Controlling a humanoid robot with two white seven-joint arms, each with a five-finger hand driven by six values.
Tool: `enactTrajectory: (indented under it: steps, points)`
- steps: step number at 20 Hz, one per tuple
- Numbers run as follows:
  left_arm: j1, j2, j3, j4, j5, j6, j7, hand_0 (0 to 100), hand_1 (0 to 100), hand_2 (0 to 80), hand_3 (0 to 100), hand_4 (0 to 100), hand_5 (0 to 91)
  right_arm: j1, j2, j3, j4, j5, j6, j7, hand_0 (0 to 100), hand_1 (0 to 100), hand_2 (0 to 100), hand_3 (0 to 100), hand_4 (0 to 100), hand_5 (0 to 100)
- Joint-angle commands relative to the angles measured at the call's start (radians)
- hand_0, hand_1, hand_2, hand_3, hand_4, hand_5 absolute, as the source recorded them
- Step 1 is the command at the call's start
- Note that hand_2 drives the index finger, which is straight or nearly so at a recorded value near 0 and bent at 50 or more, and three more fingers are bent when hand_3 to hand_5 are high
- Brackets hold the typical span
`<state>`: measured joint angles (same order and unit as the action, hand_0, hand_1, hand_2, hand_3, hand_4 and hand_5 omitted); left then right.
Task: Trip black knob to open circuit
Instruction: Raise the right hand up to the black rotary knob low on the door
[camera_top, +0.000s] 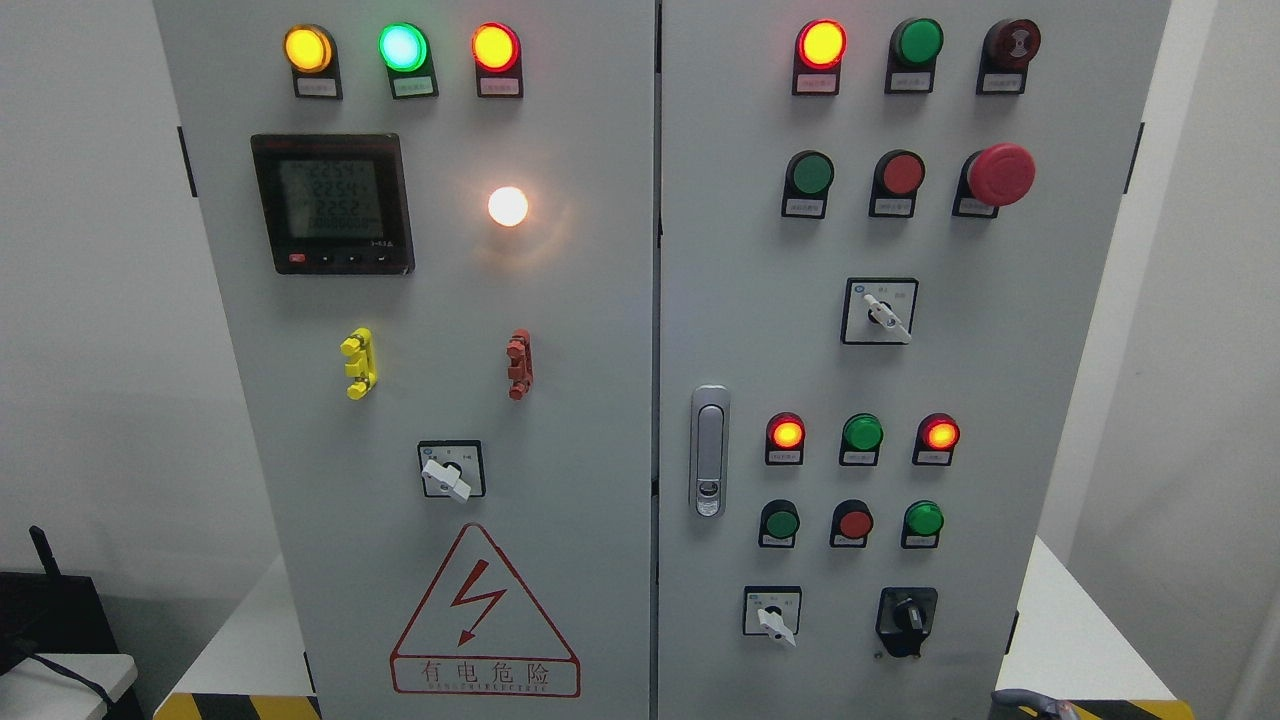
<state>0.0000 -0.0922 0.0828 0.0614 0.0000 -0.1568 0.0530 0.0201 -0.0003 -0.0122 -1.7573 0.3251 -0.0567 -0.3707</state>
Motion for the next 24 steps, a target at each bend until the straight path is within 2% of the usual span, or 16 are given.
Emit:
enactTrajectory:
  steps: [1, 9, 24]
  points:
    - [-0.008, 0.0, 0.0, 0.0, -0.034, 0.0, 0.001, 12, 39, 0.0, 0, 0, 0.0, -0.072, 0.046, 0.043, 0.056, 0.019, 0.031, 0.0, 27, 76, 44, 84, 88, 94]
    - [-0.008, 0.0, 0.0, 0.0, -0.034, 0.0, 0.001, 12, 39, 0.0, 0, 0, 0.0, -0.16, 0.083, 0.066, 0.125, 0.026, 0.09, -0.002, 28, 75, 45, 84, 88, 94]
    - [-0.008, 0.0, 0.0, 0.0, -0.032, 0.0, 0.001, 12, 39, 0.0, 0, 0, 0.0, -0.169, 0.083, 0.047, 0.165, 0.031, 0.101, -0.057, 28, 75, 45, 84, 88, 94]
